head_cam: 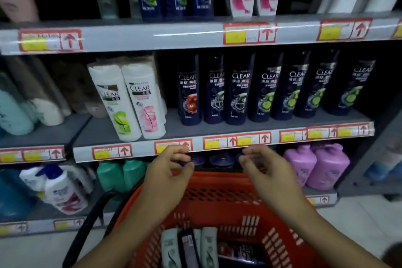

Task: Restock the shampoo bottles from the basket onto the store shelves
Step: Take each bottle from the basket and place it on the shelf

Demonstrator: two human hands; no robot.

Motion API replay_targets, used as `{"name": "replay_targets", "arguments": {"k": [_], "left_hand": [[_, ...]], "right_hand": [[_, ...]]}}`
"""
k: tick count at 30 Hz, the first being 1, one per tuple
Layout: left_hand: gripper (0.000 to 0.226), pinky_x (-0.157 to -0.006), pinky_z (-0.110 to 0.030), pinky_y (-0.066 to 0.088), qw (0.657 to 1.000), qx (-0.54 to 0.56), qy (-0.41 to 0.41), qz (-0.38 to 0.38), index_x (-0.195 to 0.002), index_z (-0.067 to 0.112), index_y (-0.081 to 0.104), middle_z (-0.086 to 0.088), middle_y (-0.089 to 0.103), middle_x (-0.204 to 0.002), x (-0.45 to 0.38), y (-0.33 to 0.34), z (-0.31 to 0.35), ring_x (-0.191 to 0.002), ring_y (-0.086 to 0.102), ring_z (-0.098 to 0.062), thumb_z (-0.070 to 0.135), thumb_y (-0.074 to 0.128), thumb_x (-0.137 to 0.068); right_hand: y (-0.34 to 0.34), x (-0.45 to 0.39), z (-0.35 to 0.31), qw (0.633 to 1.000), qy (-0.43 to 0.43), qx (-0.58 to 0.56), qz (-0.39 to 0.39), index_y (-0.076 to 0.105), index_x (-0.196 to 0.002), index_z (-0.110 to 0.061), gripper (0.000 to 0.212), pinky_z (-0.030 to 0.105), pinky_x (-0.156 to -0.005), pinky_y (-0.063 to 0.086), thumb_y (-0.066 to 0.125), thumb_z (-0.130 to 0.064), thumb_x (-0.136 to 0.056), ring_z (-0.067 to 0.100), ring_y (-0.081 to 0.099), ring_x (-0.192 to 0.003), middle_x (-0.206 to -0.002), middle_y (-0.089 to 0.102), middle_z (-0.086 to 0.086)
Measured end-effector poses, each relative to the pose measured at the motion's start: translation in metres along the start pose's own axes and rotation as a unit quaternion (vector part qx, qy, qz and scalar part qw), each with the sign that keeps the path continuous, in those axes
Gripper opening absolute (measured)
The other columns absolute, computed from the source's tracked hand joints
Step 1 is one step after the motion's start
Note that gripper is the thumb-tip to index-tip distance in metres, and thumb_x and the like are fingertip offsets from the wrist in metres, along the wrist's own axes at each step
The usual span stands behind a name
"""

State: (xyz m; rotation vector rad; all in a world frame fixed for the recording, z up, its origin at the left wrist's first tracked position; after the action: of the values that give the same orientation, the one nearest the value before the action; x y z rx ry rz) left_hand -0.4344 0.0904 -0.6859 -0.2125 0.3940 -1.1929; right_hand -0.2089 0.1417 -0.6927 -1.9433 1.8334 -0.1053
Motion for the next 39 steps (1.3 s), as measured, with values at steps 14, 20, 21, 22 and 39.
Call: {"name": "replay_targets", "arguments": {"k": [14, 20, 21, 22, 39], "left_hand": [[0.024, -0.063, -0.014, 0.051, 0.998, 0.041, 0.039, 0.013, -0.111, 0.029, 0.062, 0.011, 0.07, -0.095, -0.02, 0.025, 0.023, -0.073, 0.065, -0.004, 0.019, 0.069, -0.09], [0.023, -0.063, -0.013, 0.05, 0.996, 0.07, 0.058, 0.025, -0.112, 0.029, 0.061, 0.011, 0.068, -0.1, -0.014, 0.021, 0.036, -0.077, 0.064, -0.002, 0.02, 0.068, -0.092], [0.023, -0.063, -0.013, 0.05, 0.994, 0.083, 0.061, 0.032, -0.112, 0.028, 0.061, 0.011, 0.069, -0.1, -0.012, 0.017, 0.04, -0.079, 0.064, -0.002, 0.019, 0.068, -0.092], [0.023, -0.064, -0.014, 0.051, 0.992, 0.094, 0.068, 0.041, -0.112, 0.028, 0.062, 0.011, 0.069, -0.101, -0.011, 0.012, 0.043, -0.08, 0.065, -0.003, 0.019, 0.068, -0.092], [0.037, -0.073, -0.013, 0.05, 0.975, 0.127, 0.139, 0.118, -0.126, 0.036, 0.057, 0.016, 0.067, -0.111, 0.005, -0.04, 0.064, -0.09, 0.065, -0.004, 0.022, 0.067, -0.093]], "right_hand": [[0.025, -0.016, -0.012, 0.998, -0.007, -0.062, 0.024, 0.068, -0.097, -0.026, 0.002, 0.031, -0.064, 0.055, 0.067, -0.024, -0.095, 0.022, 0.066, -0.075, -0.082, 0.07, 0.001], [0.009, -0.008, -0.01, 0.993, 0.006, -0.091, 0.078, 0.068, -0.094, -0.027, 0.008, 0.042, -0.066, 0.058, 0.066, -0.02, -0.097, 0.028, 0.069, -0.074, -0.083, 0.069, 0.001], [0.005, -0.007, -0.012, 0.991, 0.018, -0.107, 0.084, 0.068, -0.096, -0.023, 0.005, 0.039, -0.065, 0.059, 0.066, -0.019, -0.097, 0.026, 0.07, -0.073, -0.085, 0.071, 0.004], [-0.001, -0.005, -0.016, 0.987, 0.03, -0.127, 0.091, 0.069, -0.099, -0.019, 0.004, 0.035, -0.063, 0.06, 0.066, -0.019, -0.097, 0.024, 0.071, -0.072, -0.087, 0.072, 0.009], [-0.055, 0.015, -0.044, 0.973, -0.002, -0.176, 0.15, 0.068, -0.111, -0.025, 0.025, 0.034, -0.065, 0.06, 0.061, -0.04, -0.093, 0.023, 0.071, -0.08, -0.096, 0.073, -0.002]]}}
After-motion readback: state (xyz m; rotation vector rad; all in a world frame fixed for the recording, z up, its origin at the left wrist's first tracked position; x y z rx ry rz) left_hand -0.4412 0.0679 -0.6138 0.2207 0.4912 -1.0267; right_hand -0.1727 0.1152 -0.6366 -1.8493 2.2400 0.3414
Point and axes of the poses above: each hand's wrist, its own x-axis away from the middle knuckle, its own y-axis out of the palm, z = x × y, the point moved 5 cm from there along -x, towards the middle knuckle
